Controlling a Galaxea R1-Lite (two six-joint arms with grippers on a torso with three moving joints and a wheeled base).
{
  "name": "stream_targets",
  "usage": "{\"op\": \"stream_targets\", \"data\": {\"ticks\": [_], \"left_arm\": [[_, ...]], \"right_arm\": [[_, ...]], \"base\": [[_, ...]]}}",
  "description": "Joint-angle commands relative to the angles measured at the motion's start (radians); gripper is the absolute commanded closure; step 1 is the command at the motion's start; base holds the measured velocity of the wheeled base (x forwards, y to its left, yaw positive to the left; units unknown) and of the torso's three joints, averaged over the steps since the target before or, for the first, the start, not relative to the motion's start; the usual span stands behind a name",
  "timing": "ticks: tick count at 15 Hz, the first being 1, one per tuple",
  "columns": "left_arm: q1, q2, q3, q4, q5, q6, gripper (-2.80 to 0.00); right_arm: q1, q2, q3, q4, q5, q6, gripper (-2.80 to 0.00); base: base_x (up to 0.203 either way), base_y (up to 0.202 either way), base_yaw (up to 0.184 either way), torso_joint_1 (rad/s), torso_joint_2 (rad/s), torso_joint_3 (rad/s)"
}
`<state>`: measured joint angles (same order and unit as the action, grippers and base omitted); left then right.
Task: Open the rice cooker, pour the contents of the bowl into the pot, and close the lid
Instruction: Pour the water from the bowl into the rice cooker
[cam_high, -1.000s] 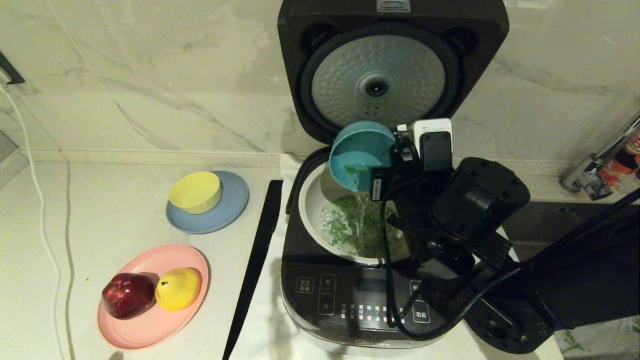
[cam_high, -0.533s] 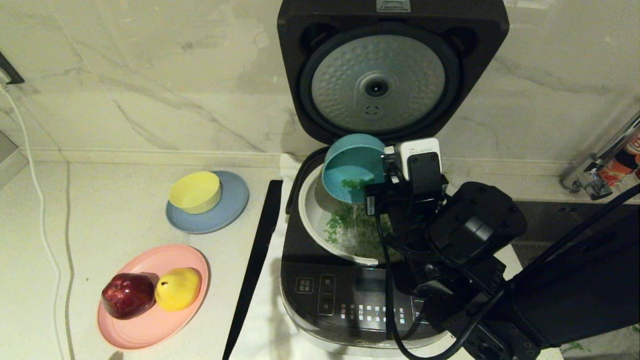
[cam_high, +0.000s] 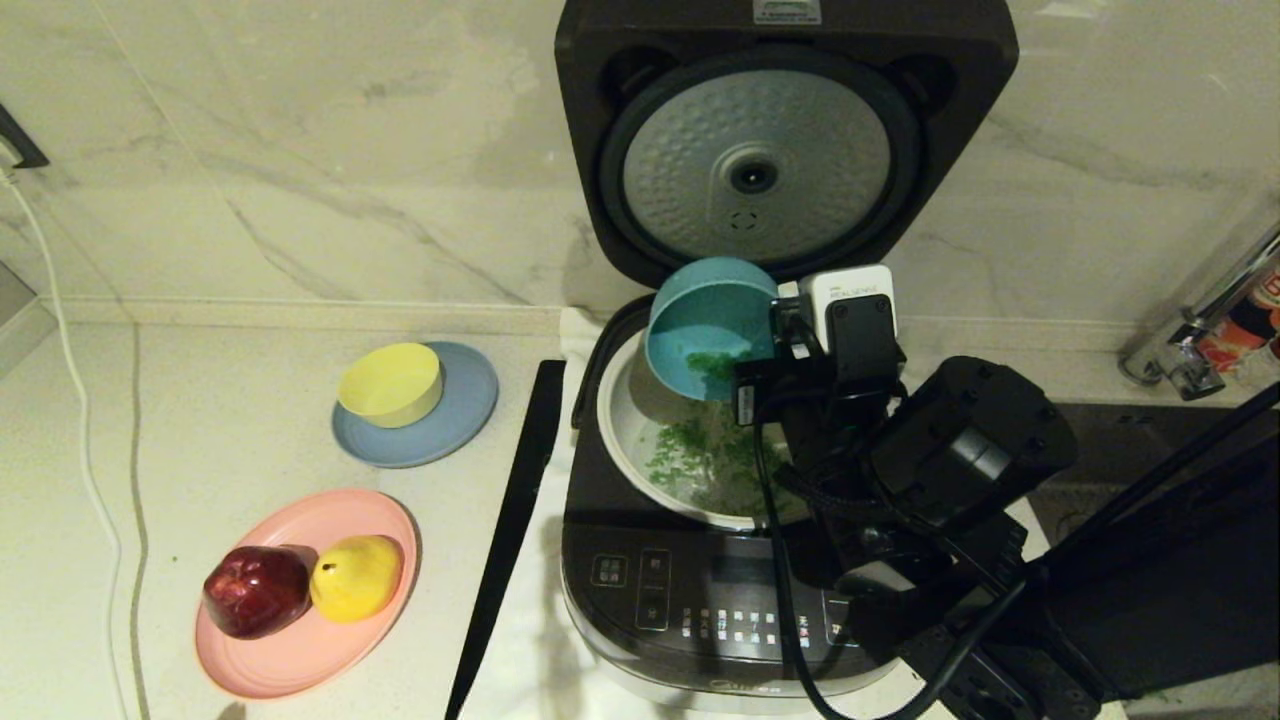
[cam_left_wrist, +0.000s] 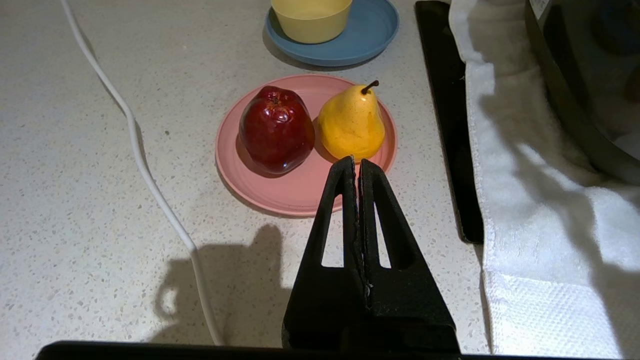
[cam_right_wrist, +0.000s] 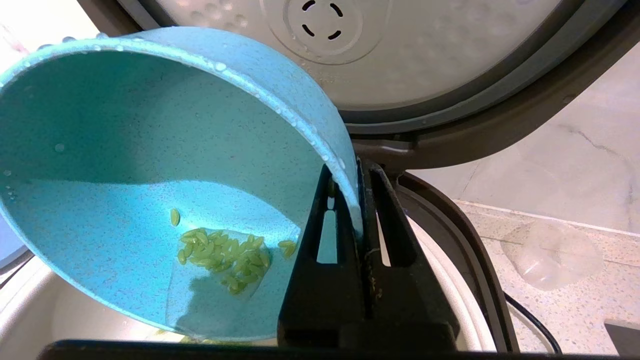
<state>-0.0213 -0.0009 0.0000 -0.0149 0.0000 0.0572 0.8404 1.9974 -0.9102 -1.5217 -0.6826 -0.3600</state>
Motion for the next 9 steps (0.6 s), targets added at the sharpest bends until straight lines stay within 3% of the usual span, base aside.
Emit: {"op": "stream_targets", "data": {"ticks": [1,9], "left_arm": [[0.000,-0.002,0.009,0.000,0.000,0.000,0.00],[0.000,-0.002,0.009,0.000,0.000,0.000,0.00]], "right_arm": [[-0.002,0.005,-0.004,-0.008,-0.003,-0.002,0.00],[-0.021,0.012,-0.040,-0.008,-0.002,-0.010,0.00]], "base": [[0.000,0.000,0.000,0.000,0.00,0.000],[0.000,0.000,0.000,0.000,0.00,0.000]]}}
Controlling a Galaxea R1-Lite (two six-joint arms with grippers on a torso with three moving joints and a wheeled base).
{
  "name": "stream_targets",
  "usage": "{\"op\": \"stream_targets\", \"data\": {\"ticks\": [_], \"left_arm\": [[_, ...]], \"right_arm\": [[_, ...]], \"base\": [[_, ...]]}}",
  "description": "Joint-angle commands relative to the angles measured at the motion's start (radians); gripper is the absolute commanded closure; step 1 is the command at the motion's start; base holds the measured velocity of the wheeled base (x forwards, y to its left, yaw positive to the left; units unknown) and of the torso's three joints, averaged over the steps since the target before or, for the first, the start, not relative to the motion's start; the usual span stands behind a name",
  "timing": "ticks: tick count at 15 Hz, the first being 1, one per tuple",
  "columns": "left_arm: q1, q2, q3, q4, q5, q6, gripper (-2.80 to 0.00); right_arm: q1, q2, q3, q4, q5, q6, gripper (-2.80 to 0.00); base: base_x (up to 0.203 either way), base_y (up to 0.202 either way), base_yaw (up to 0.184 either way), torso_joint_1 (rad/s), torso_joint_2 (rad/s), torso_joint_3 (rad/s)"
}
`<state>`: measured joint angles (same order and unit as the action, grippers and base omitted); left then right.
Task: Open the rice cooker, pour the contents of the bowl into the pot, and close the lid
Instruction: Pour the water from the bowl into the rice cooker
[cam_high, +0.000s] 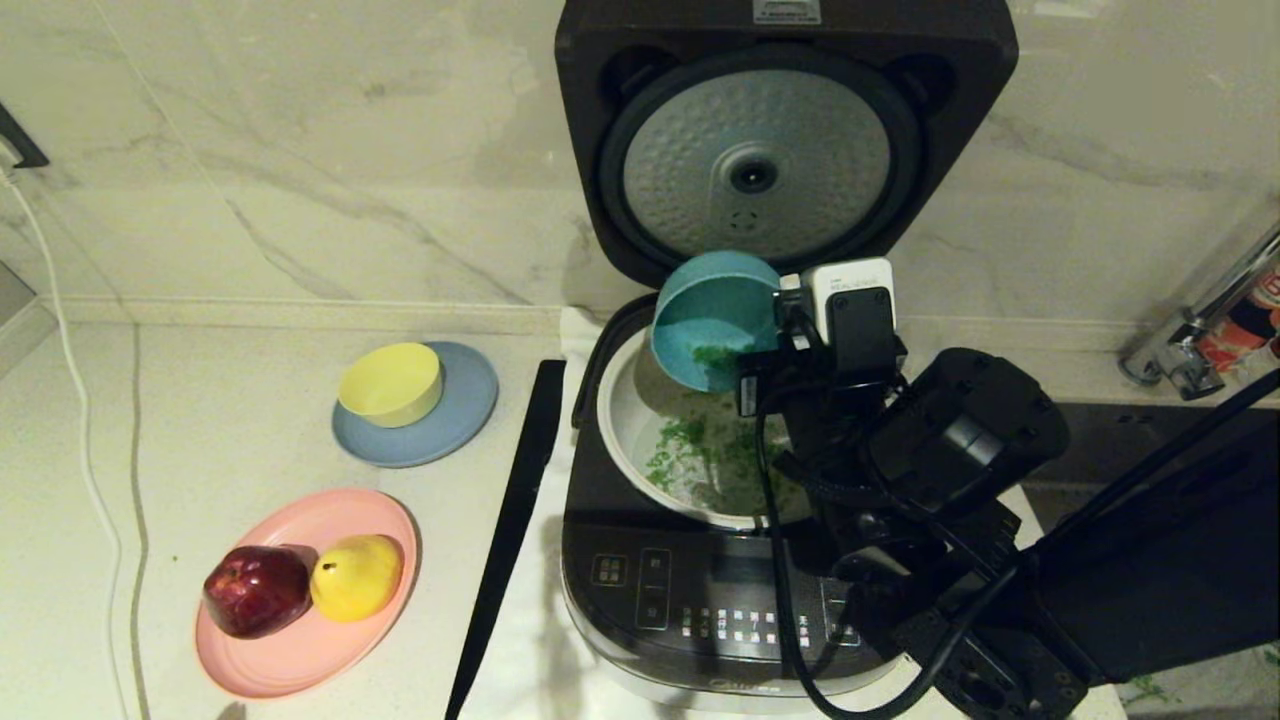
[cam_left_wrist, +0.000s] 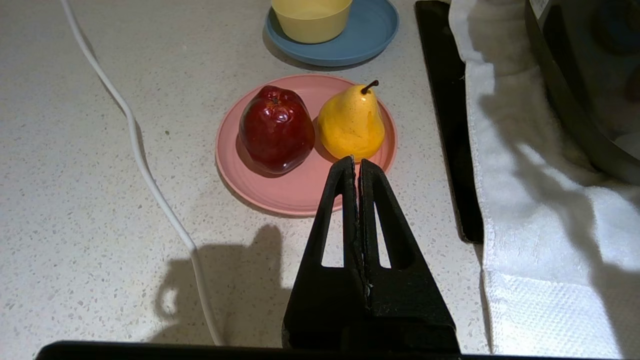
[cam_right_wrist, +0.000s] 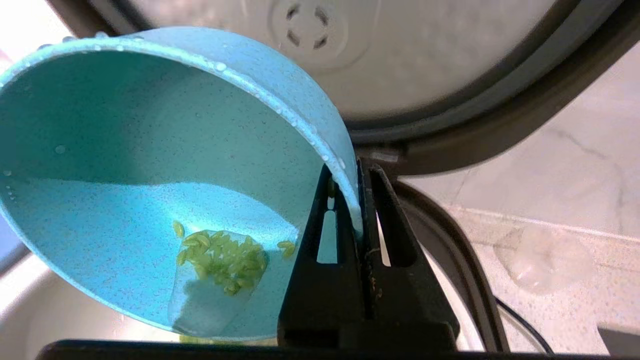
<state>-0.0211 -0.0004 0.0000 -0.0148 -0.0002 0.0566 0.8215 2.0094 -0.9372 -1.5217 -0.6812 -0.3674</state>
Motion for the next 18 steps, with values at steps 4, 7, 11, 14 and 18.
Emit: {"op": "stream_targets", "data": {"ticks": [4,7,11,14,18], "left_arm": [[0.000,-0.003,0.009,-0.001,0.000,0.001,0.00],[0.000,-0.003,0.009,-0.001,0.000,0.002,0.00],[0.000,-0.003,0.009,-0.001,0.000,0.001,0.00],[0.000,-0.003,0.009,-0.001,0.000,0.000,0.00],[0.000,-0.003,0.009,-0.001,0.000,0.000,0.00]], "right_arm": [[-0.005,0.025,-0.003,-0.008,0.000,-0.011,0.00],[-0.004,0.012,-0.011,-0.008,0.000,-0.018,0.00],[-0.004,-0.006,-0.024,-0.008,-0.006,-0.021,0.00],[0.000,-0.104,-0.047,0.052,-0.022,-0.029,0.00],[0.006,-0.286,-0.113,0.439,-0.067,0.056,0.00]], "base": [[0.000,0.000,0.000,0.000,0.00,0.000],[0.000,0.000,0.000,0.000,0.00,0.000],[0.000,0.000,0.000,0.000,0.00,0.000],[0.000,0.000,0.000,0.000,0.00,0.000],[0.000,0.000,0.000,0.000,0.00,0.000]]}}
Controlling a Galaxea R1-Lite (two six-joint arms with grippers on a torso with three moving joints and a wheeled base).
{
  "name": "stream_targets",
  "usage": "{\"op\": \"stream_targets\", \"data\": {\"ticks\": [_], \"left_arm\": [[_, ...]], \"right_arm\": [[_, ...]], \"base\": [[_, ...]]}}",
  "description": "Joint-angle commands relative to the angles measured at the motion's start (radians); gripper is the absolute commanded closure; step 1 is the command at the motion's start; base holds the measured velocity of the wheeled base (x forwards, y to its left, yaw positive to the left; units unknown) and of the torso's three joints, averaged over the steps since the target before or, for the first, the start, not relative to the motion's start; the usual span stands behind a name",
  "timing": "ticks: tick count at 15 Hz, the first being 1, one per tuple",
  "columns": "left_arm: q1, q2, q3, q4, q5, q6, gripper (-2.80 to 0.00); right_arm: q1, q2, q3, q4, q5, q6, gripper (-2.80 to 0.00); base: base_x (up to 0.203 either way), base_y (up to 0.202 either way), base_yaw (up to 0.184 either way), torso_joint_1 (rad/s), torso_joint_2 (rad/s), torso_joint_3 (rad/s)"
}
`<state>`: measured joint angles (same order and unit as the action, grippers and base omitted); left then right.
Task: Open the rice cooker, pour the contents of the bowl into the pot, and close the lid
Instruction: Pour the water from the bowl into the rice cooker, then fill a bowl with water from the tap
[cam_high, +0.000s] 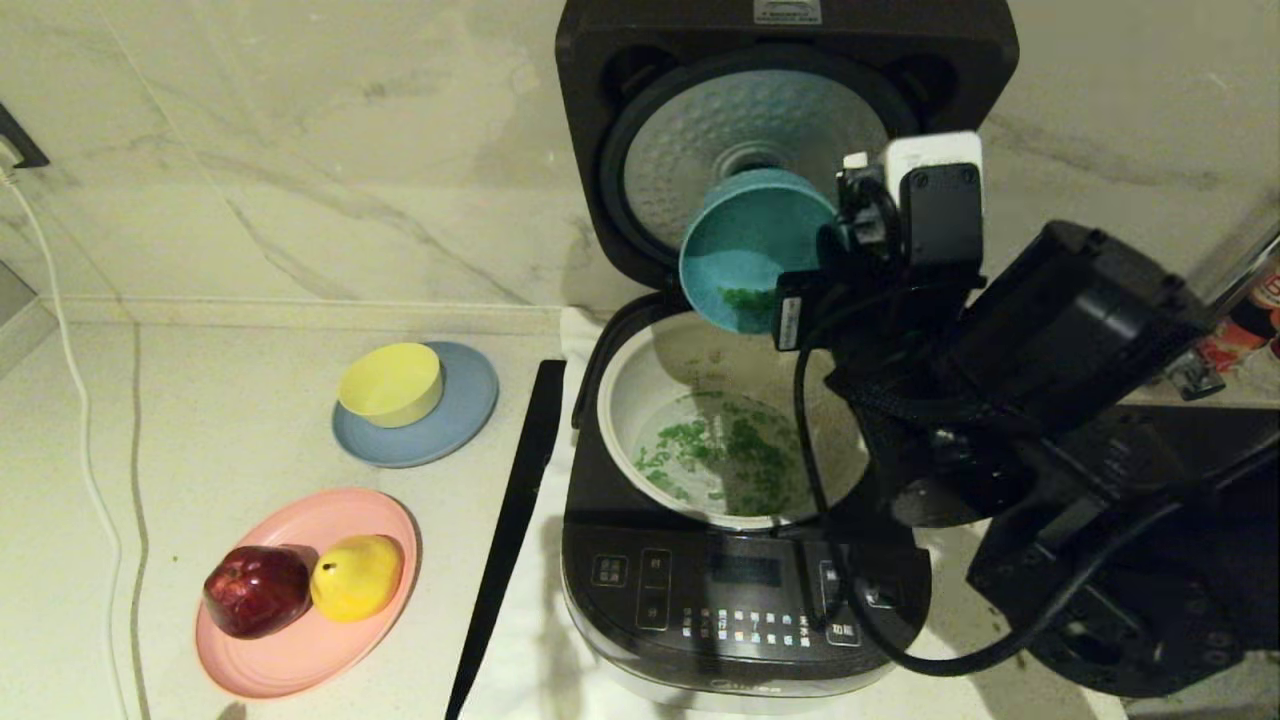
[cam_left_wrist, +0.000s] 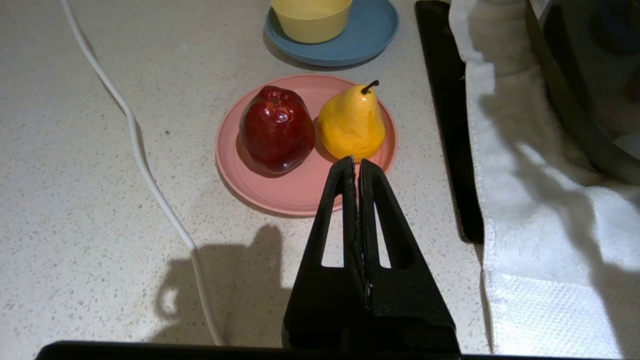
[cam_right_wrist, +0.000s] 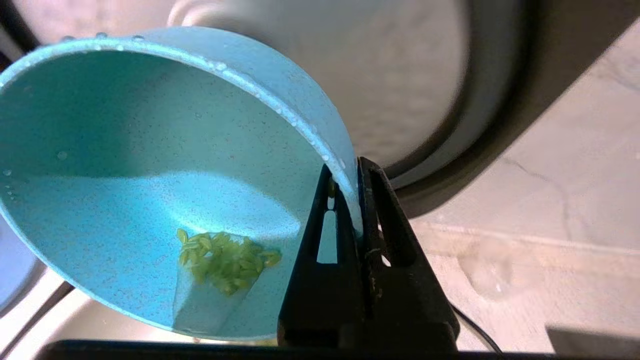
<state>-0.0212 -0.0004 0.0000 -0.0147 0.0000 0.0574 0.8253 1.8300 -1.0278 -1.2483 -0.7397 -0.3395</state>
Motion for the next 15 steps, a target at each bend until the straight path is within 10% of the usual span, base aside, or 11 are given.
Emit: {"op": "stream_targets", "data": {"ticks": [1,5,8,15], "left_arm": [[0.000,-0.003,0.009,0.000,0.000,0.001,0.00],[0.000,-0.003,0.009,-0.001,0.000,-0.001,0.00],[0.000,-0.003,0.009,0.001,0.000,0.000,0.00],[0.000,-0.003,0.009,-0.001,0.000,0.001,0.00]], "right_arm": [[0.002,-0.154,-0.031,0.307,-0.012,0.075,0.00],[-0.034,-0.351,-0.100,0.923,0.006,0.335,0.00],[-0.147,-0.470,-0.188,1.425,0.196,0.564,0.00],[-0.802,-0.565,-0.181,1.754,0.692,0.741,0.00]], "base": [[0.000,0.000,0.000,0.000,0.00,0.000],[0.000,0.000,0.000,0.000,0.00,0.000],[0.000,0.000,0.000,0.000,0.00,0.000],[0.000,0.000,0.000,0.000,0.00,0.000]]}}
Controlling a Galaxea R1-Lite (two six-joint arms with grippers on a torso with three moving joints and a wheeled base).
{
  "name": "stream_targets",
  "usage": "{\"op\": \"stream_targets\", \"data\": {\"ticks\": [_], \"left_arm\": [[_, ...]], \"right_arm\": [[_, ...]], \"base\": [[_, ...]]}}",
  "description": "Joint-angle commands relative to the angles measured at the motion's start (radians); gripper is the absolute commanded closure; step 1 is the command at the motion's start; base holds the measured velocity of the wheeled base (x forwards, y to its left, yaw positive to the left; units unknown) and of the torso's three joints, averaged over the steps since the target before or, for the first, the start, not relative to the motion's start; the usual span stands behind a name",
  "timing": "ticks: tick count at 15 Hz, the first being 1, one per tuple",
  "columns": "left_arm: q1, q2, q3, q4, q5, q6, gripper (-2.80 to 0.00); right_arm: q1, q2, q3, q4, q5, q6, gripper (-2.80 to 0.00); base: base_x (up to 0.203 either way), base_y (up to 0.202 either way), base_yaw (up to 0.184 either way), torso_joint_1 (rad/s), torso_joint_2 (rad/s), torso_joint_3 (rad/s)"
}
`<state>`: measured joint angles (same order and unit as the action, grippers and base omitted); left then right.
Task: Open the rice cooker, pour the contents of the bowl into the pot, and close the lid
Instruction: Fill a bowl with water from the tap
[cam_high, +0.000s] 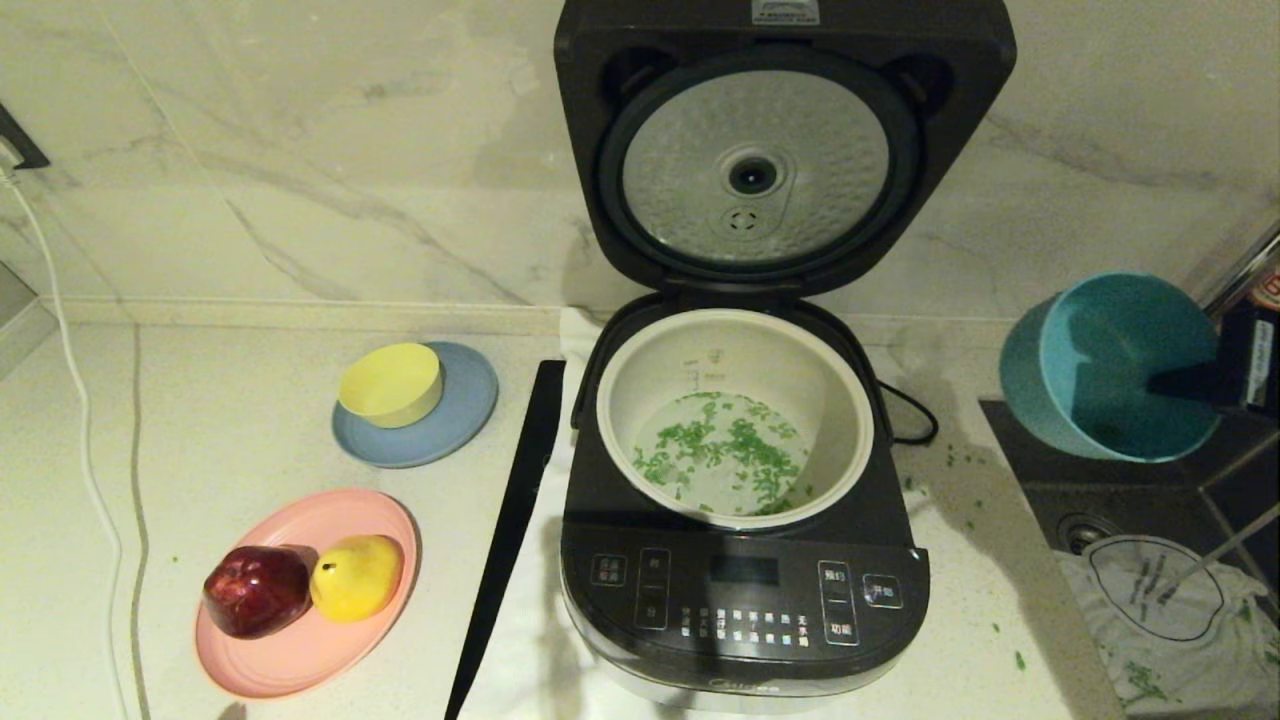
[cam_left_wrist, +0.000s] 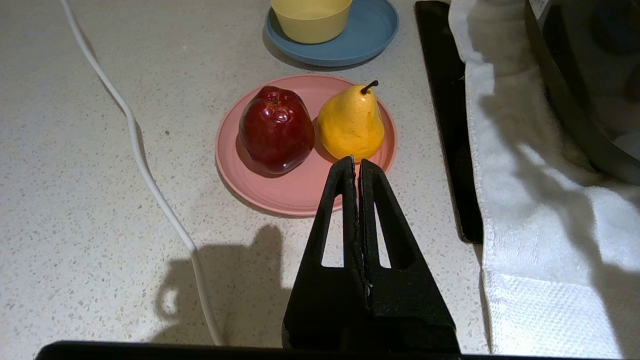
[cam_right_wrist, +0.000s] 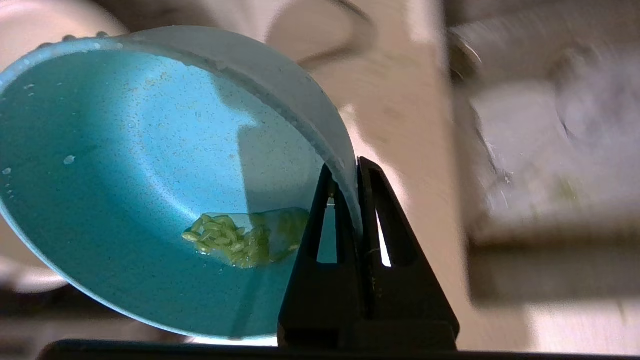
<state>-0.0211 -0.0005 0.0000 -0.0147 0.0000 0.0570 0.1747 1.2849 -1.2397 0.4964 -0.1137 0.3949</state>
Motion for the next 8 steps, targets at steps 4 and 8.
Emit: {"op": "stream_targets", "data": {"ticks": [4,8], "left_arm": [[0.000,-0.003,0.009,-0.001,0.000,0.000,0.00],[0.000,-0.003,0.009,-0.001,0.000,0.001,0.00]], "right_arm": [[-0.546,0.074,0.112,0.021,0.245,0.017,0.00],[-0.818,0.290,0.147,-0.021,0.314,0.013,0.00]], "base": [[0.000,0.000,0.000,0.000,0.00,0.000],[0.000,0.000,0.000,0.000,0.00,0.000]]}}
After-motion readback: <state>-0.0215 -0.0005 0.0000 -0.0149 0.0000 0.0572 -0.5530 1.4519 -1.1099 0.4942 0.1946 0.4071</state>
